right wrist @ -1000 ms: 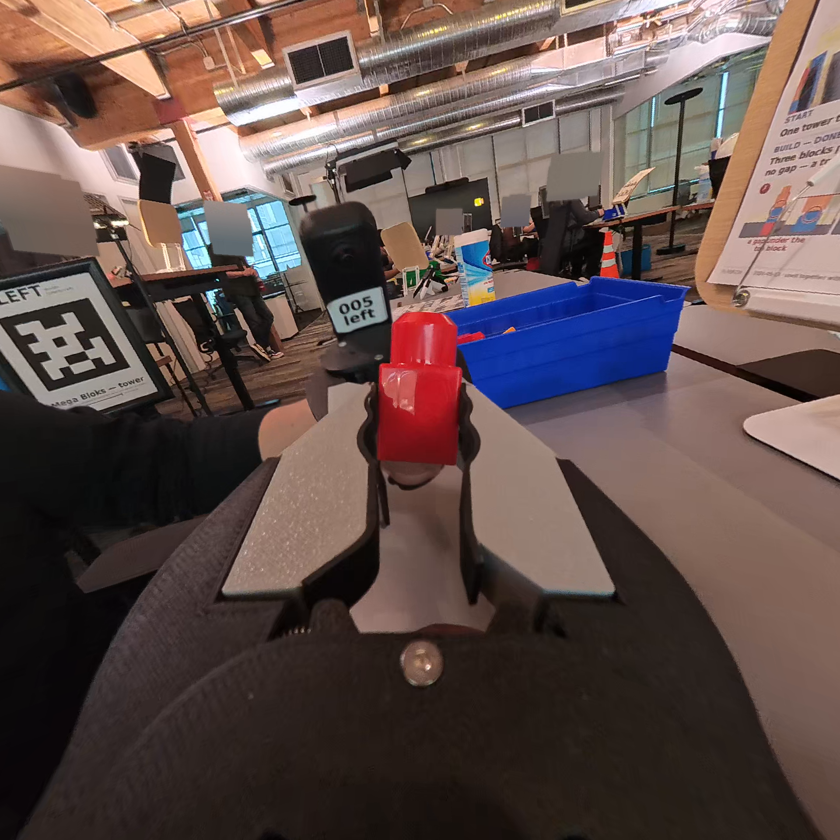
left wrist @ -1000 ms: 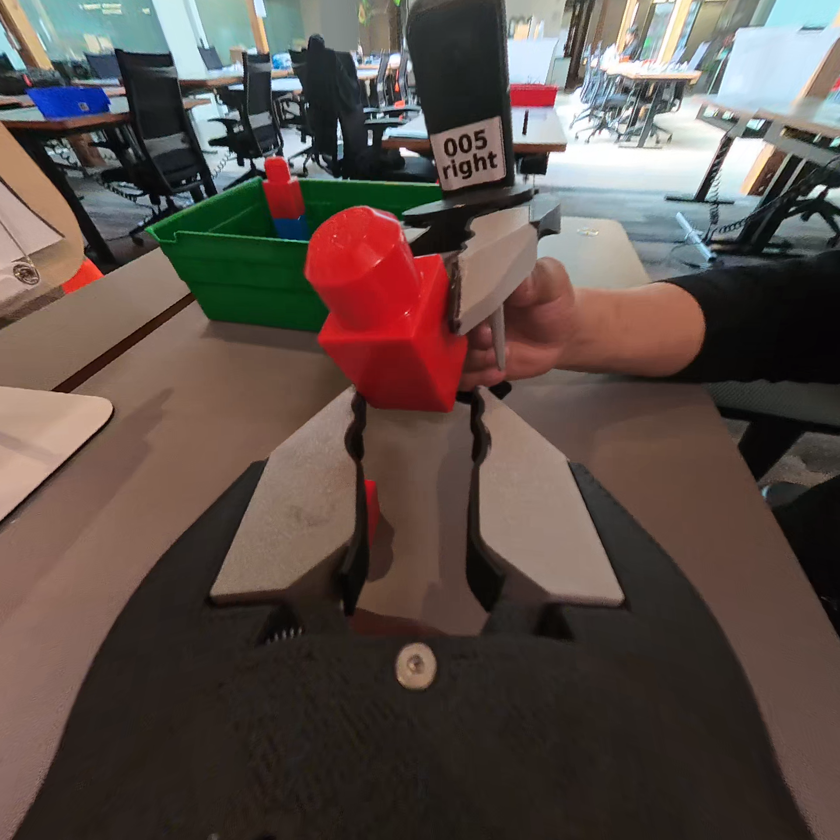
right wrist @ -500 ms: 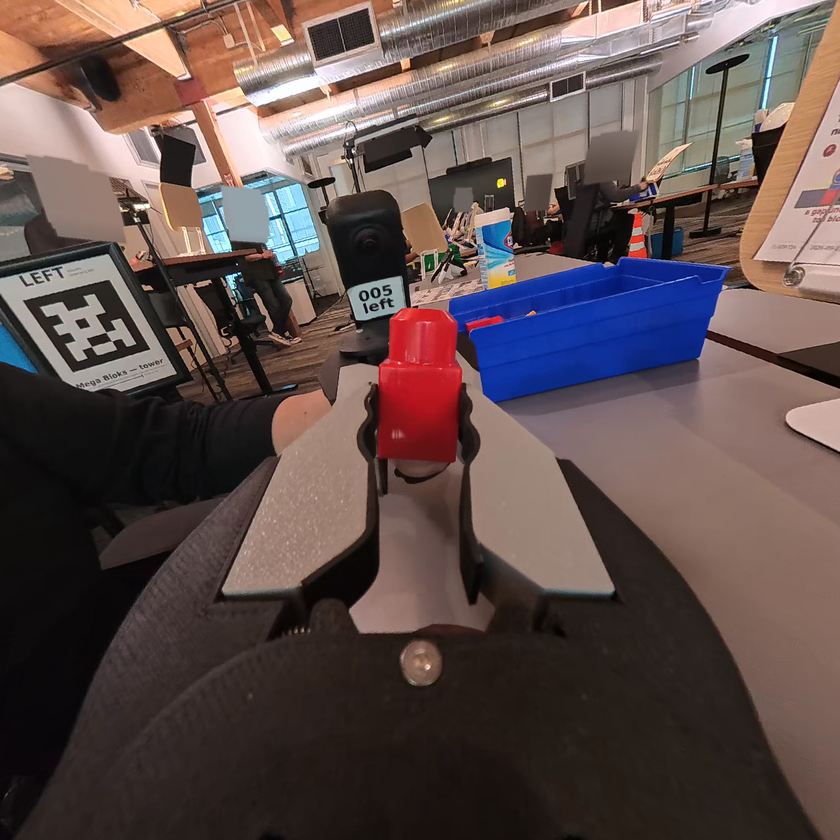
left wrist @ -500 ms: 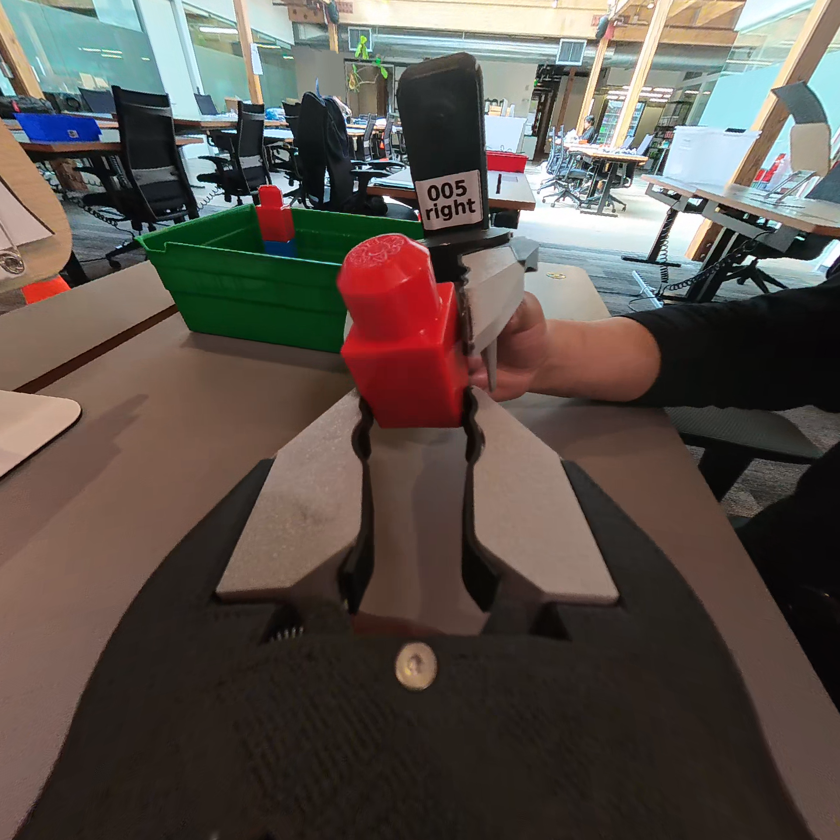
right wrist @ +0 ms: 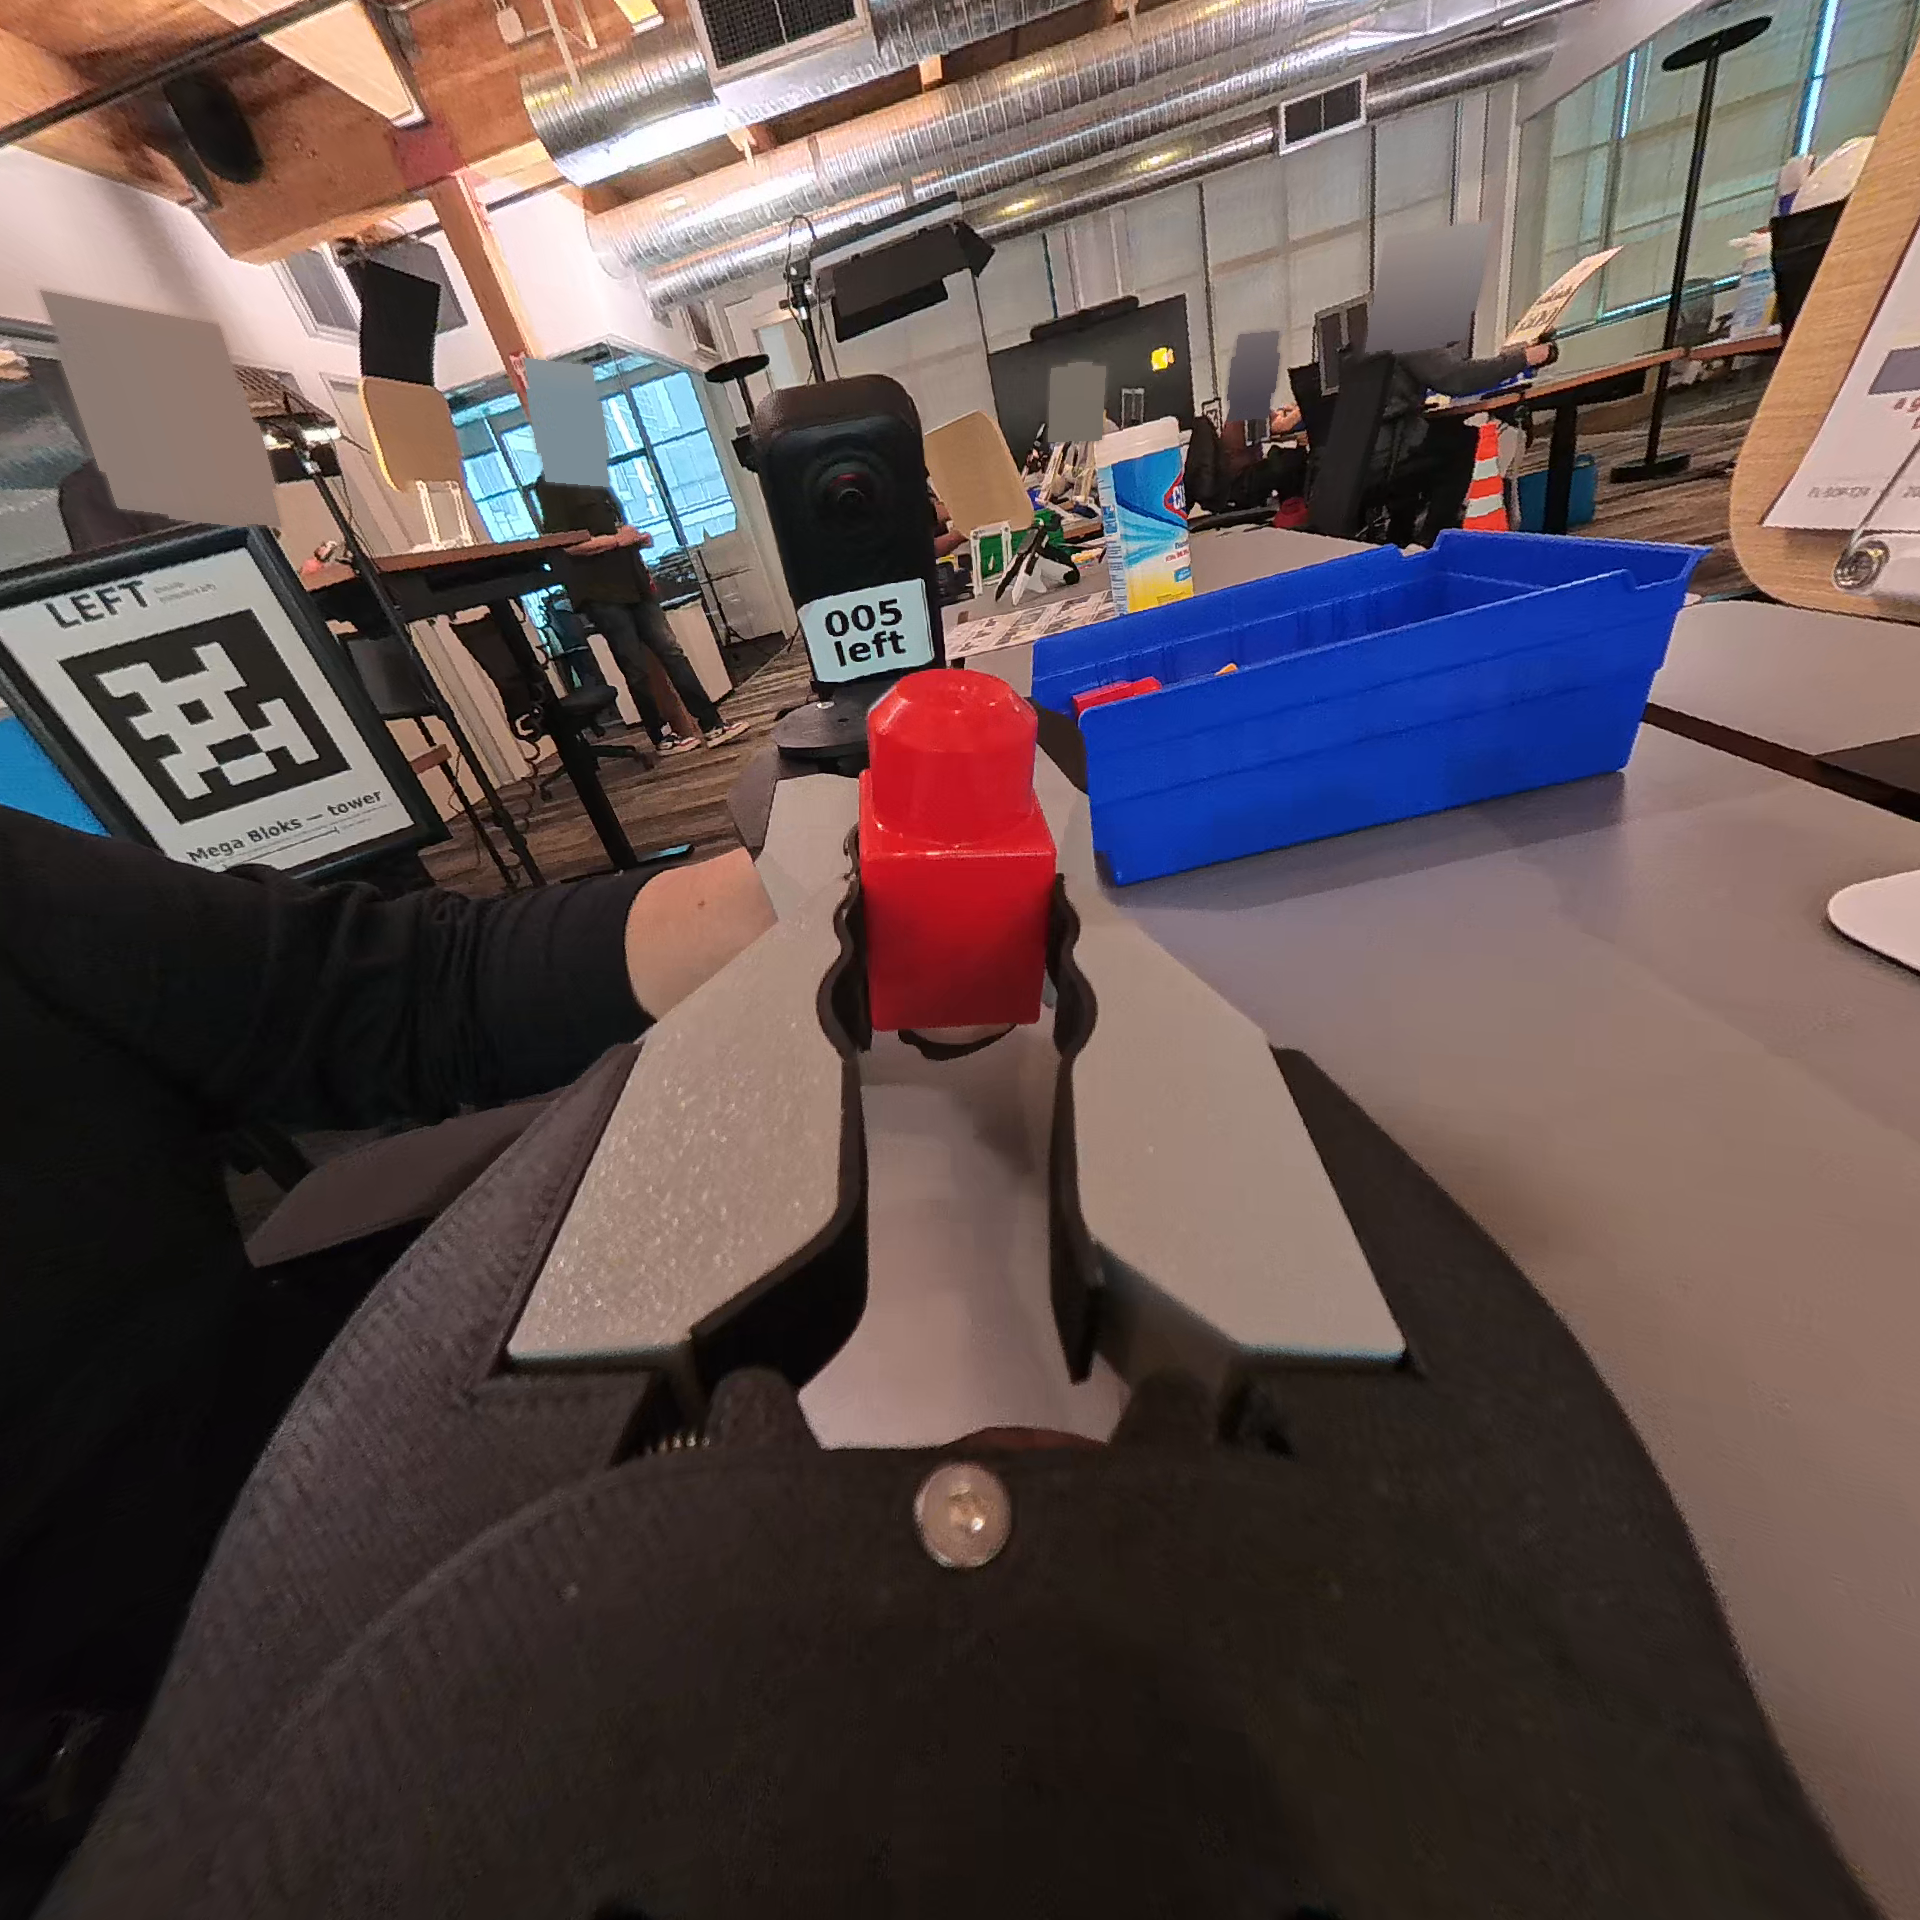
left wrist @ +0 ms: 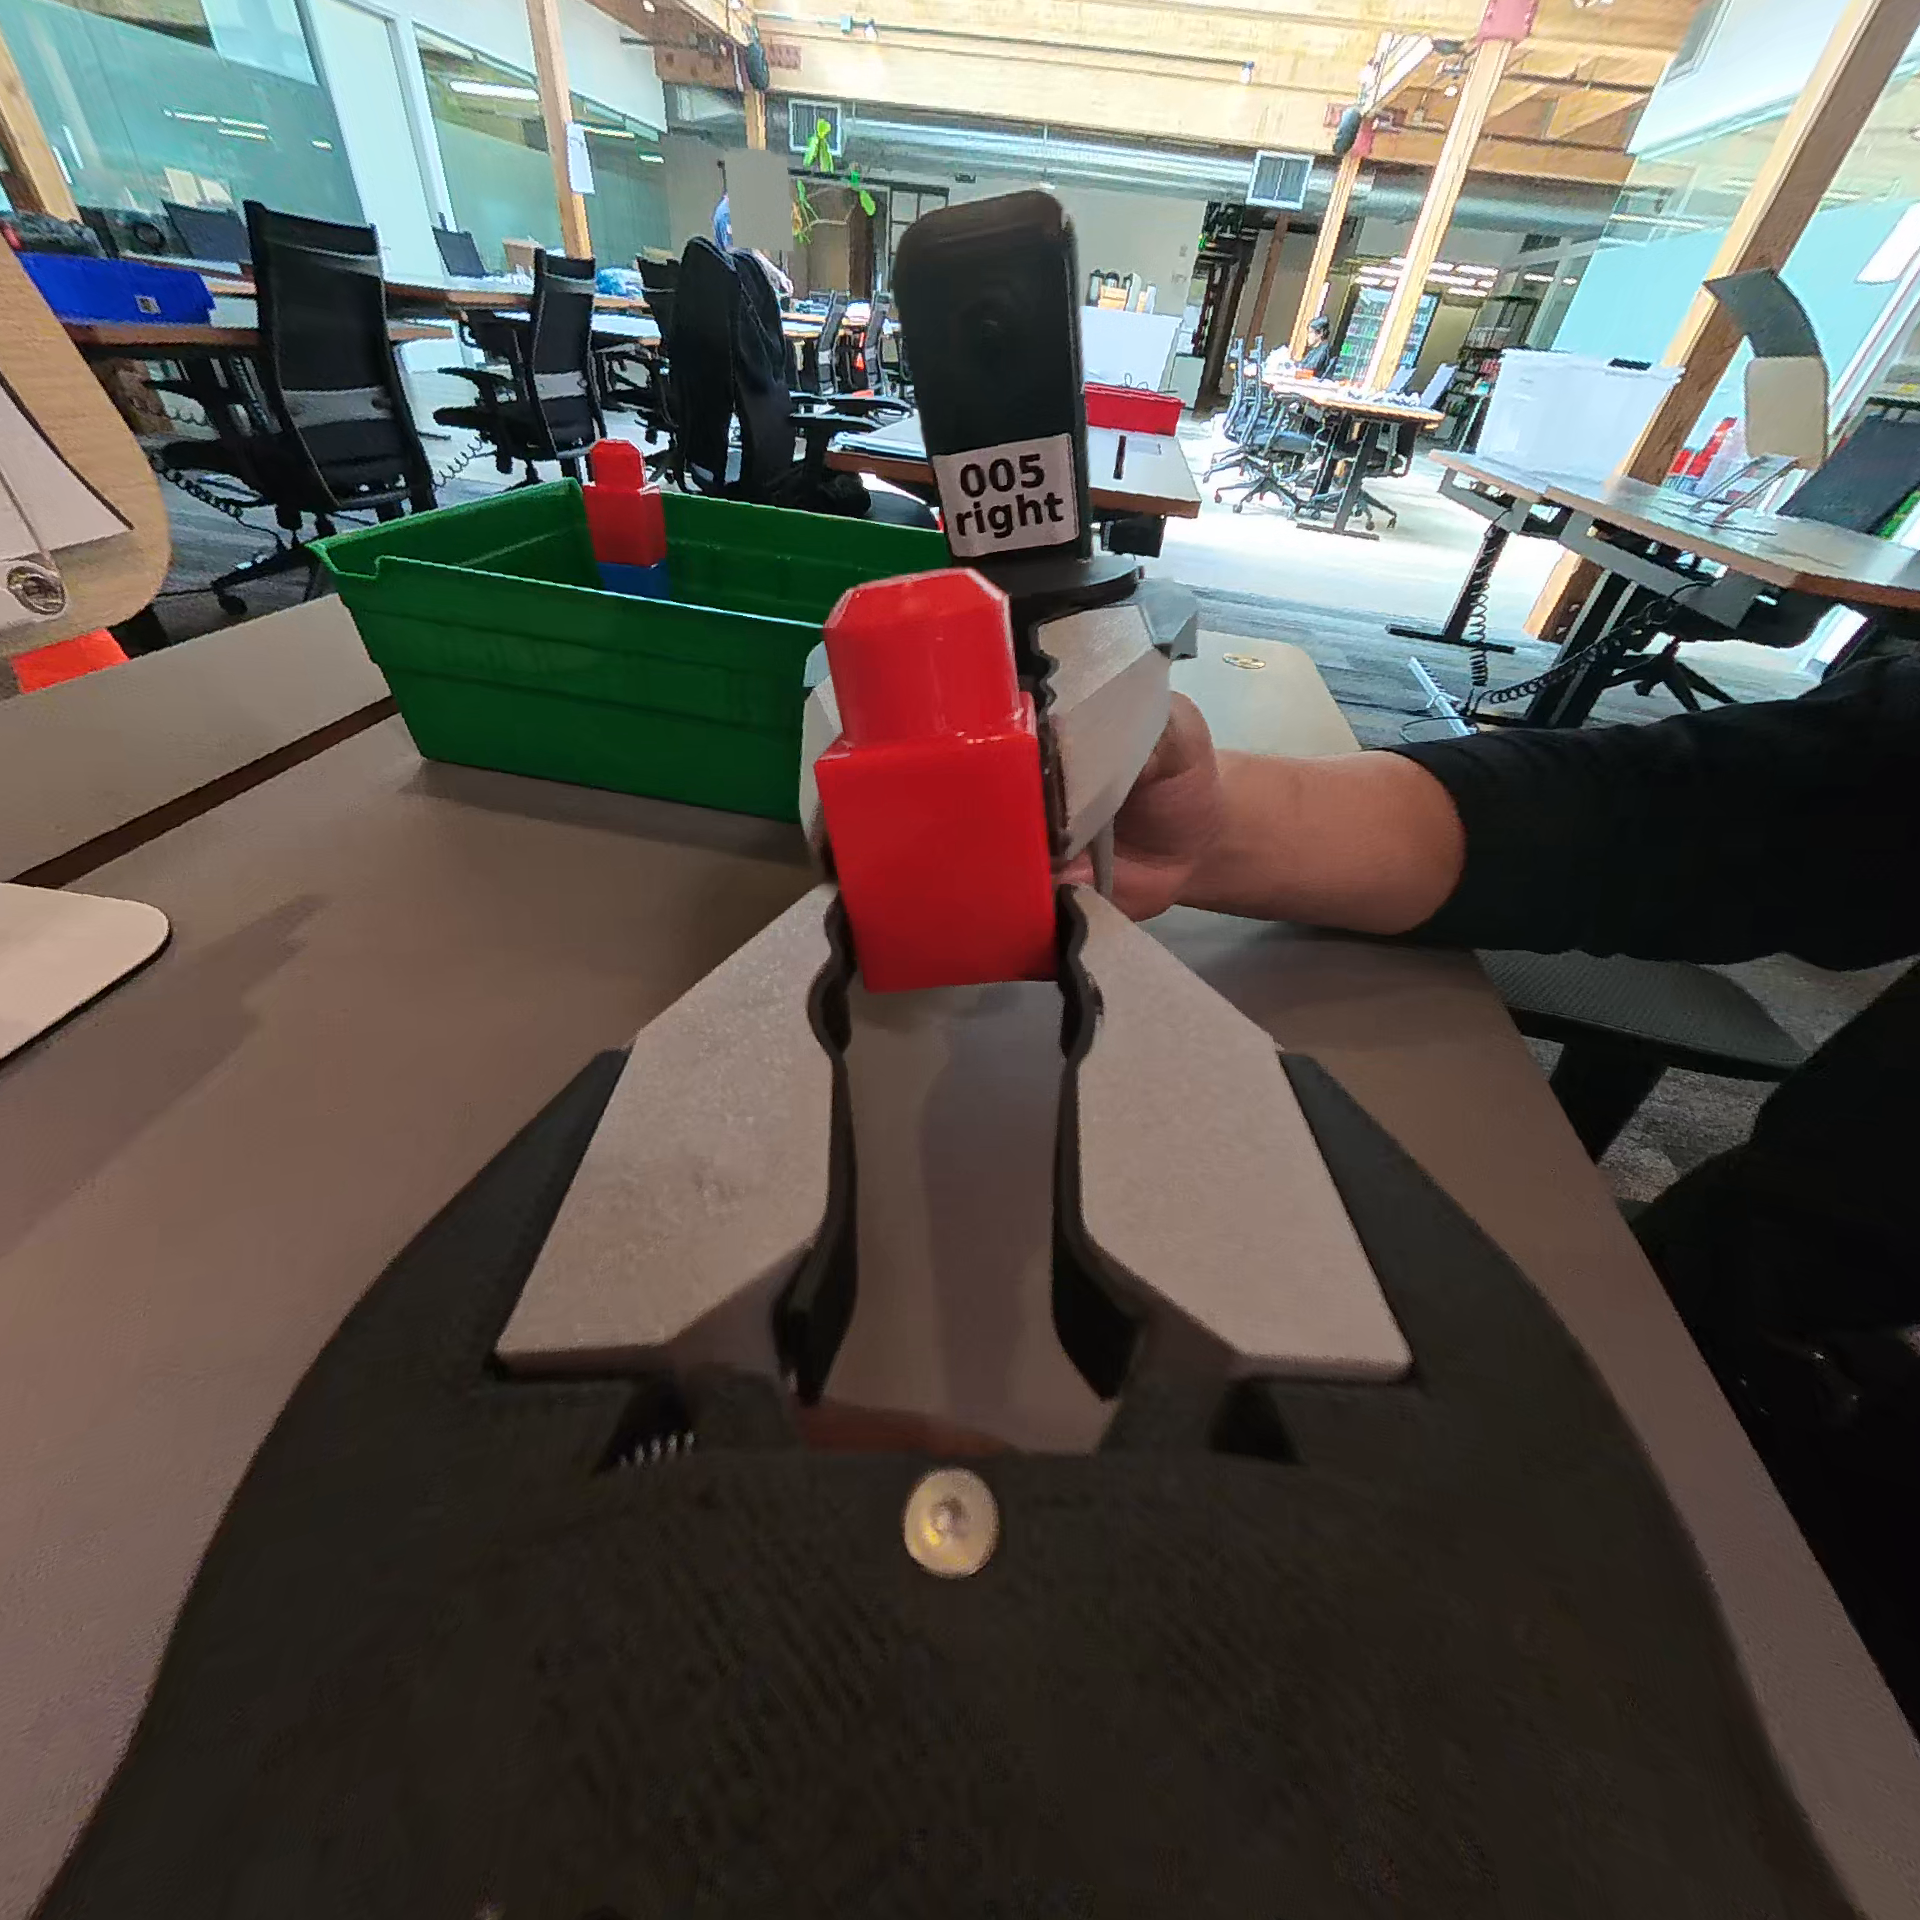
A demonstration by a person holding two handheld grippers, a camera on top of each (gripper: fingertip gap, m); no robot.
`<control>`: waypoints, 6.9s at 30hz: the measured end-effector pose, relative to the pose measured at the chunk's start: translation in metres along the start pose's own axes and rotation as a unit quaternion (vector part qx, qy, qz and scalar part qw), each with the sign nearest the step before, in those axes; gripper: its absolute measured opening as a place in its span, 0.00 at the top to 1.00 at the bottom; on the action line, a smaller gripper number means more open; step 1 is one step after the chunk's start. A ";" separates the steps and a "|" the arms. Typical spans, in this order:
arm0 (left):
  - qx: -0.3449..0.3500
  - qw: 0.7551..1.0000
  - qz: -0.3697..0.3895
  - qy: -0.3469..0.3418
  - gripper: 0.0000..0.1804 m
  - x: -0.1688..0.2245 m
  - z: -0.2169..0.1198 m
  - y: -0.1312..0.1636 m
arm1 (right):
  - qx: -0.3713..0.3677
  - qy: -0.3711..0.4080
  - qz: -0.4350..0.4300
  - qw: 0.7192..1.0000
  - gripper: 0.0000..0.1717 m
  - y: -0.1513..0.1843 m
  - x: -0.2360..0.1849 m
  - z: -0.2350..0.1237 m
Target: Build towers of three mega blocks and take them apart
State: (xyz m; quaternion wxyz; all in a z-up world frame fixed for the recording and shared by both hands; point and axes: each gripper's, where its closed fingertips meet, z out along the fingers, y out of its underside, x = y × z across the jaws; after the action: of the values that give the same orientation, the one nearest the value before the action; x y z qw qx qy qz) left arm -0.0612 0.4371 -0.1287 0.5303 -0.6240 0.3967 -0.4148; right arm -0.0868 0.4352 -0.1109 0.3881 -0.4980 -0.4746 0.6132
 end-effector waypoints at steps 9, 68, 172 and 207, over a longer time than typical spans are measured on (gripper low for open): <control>-0.007 1.000 0.016 0.010 0.81 0.006 0.002 0.001 | 0.032 -0.032 0.026 0.999 0.80 -0.010 -0.008 -0.002; -0.222 0.975 0.020 -0.021 0.80 -0.015 0.041 0.088 | -0.058 0.050 -0.050 0.996 0.81 0.021 0.022 -0.005; -0.559 0.571 -0.087 -0.594 0.78 -0.176 -0.439 0.103 | -0.100 0.080 -0.065 0.990 0.81 0.029 0.032 -0.014; 0.130 0.978 -0.152 0.065 0.81 0.019 -0.024 -0.059 | 0.074 -0.051 -0.006 0.996 0.80 -0.038 -0.023 -0.017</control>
State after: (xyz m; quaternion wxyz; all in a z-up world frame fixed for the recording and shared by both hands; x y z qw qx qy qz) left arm -0.0742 0.4186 -0.0659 0.5108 -0.5743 0.2739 -0.5781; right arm -0.0652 0.4267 -0.0692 0.4029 -0.4336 -0.4503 0.6685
